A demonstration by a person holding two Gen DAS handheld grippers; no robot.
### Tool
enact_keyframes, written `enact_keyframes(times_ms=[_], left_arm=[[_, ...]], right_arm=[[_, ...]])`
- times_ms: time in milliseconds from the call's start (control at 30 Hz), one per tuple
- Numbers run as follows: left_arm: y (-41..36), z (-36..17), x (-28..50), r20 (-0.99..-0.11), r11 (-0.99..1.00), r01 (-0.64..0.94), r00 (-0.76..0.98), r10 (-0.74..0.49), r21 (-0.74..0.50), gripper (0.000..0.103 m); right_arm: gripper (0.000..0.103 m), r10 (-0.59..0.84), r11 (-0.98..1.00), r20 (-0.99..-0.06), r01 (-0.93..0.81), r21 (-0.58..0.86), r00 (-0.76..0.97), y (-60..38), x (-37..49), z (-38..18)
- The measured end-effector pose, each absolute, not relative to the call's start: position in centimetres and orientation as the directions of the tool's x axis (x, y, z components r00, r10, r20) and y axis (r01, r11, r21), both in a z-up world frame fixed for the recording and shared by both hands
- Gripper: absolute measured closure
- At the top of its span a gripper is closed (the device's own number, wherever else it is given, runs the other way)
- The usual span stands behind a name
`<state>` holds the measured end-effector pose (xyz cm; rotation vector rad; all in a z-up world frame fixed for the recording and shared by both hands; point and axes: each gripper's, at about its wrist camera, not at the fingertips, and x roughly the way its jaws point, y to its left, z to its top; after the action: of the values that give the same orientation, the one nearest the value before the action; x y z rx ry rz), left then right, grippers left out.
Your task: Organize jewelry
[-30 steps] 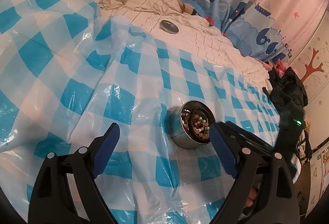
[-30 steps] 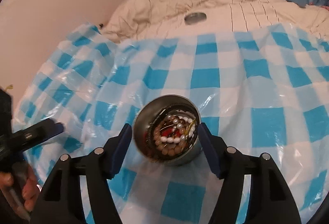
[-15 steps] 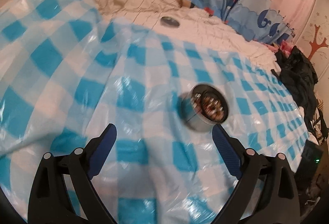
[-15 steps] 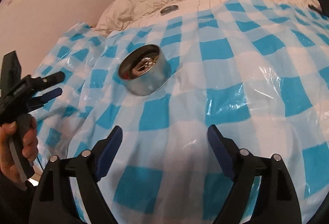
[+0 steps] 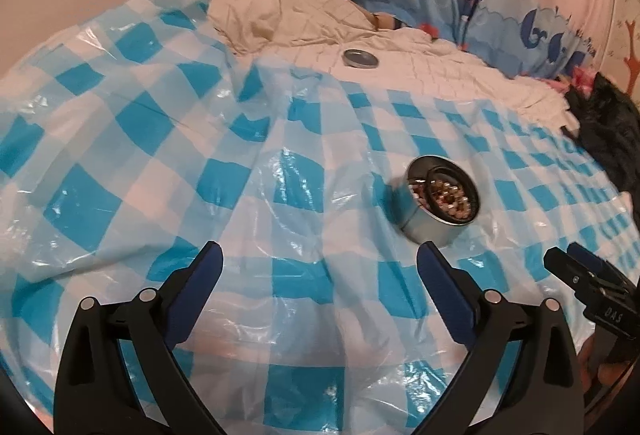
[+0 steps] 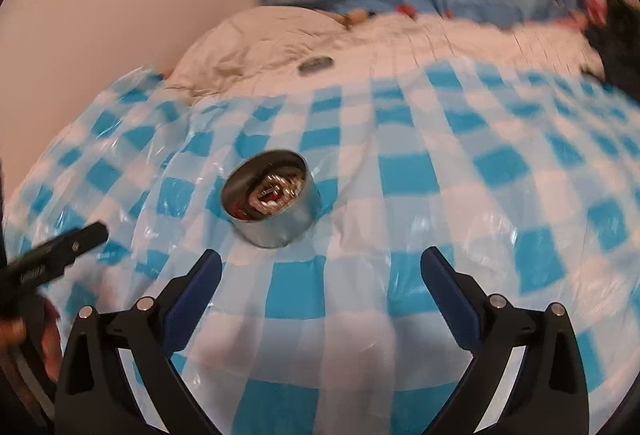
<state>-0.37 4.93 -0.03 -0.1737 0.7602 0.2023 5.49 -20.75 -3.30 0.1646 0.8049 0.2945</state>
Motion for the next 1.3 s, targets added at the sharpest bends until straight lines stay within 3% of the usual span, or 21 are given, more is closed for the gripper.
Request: enact_keyframes(times_ms=[633,1300], left_arm=[[3.1,-0.4,0.7,-0.722,0.978,-0.210,0.674,0.153,0.012,0.008],[1.4,0.2,-0.2,-0.725,0.985,-0.174,0.680,0.108,-0.017,0.008]], right_arm=[[0.008,0.286,0.958,-0.718,-0.181,0.222,0.634,-19.7,5.8,-5.1],[0.008,0.246,0.967,-0.688,-0.223,0.125,0.683,-19.2,3.7,-2.7]])
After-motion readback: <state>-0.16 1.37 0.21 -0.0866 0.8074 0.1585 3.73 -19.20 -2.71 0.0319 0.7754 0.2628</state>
